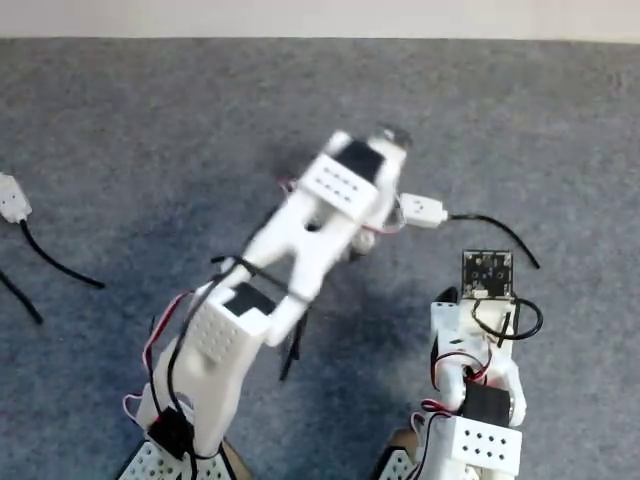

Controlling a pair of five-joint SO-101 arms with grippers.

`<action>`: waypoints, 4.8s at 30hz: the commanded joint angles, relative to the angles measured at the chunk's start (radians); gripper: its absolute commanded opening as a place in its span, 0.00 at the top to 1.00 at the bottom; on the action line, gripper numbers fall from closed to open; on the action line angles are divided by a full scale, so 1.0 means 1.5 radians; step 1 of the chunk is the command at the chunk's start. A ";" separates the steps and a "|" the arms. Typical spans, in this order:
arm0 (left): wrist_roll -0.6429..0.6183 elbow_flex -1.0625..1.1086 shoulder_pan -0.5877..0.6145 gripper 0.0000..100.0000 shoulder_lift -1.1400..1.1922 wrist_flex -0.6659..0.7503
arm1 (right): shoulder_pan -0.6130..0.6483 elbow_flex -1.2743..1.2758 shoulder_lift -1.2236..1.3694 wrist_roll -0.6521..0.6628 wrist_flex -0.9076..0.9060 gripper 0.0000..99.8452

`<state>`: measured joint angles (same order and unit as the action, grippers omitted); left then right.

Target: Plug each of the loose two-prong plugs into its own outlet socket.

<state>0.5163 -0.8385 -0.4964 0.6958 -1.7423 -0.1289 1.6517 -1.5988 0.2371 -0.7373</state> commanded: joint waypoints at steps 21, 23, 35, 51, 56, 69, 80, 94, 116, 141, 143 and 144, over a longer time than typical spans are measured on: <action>0.261 0.626 0.305 1.00 -0.584 -0.026 | 0.026 0.037 -0.013 0.012 0.021 0.72; 0.278 0.741 0.256 1.00 -0.640 -0.026 | 0.026 0.037 -0.013 0.012 0.021 0.72; 0.400 1.293 0.069 1.00 -0.925 0.265 | 0.027 0.037 -0.013 0.012 0.021 0.72; 0.720 1.138 0.074 1.00 -0.926 -0.002 | 0.048 0.038 -0.011 0.036 0.021 0.72; 0.715 1.136 0.108 1.00 -0.925 0.051 | 0.048 0.038 -0.011 0.037 0.021 0.72; 0.680 1.246 0.174 1.00 -0.925 0.258 | 0.048 0.038 -0.011 0.037 0.021 0.72; 0.552 1.374 0.123 0.92 -0.926 0.446 | 0.048 0.038 -0.011 0.037 0.021 0.72; 0.439 1.316 0.130 0.73 -0.931 0.495 | 0.049 0.038 -0.010 0.038 0.021 0.72; -0.185 1.080 0.293 0.73 -0.918 0.637 | 0.085 -0.011 -0.008 0.039 -0.043 0.72; -0.440 1.105 0.565 0.73 -0.701 0.822 | 0.399 -0.763 0.814 -0.279 -0.230 0.79; -0.440 1.105 0.573 0.73 -0.701 0.821 | 0.419 -0.801 0.870 -0.361 -0.232 0.79; -0.440 1.105 0.573 0.73 -0.701 0.821 | 0.421 -0.817 0.895 -0.412 -0.232 0.79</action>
<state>-0.1373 0.8585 0.3475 -0.3521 -0.5224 0.4680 0.5439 -0.3406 -0.2079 -1.0733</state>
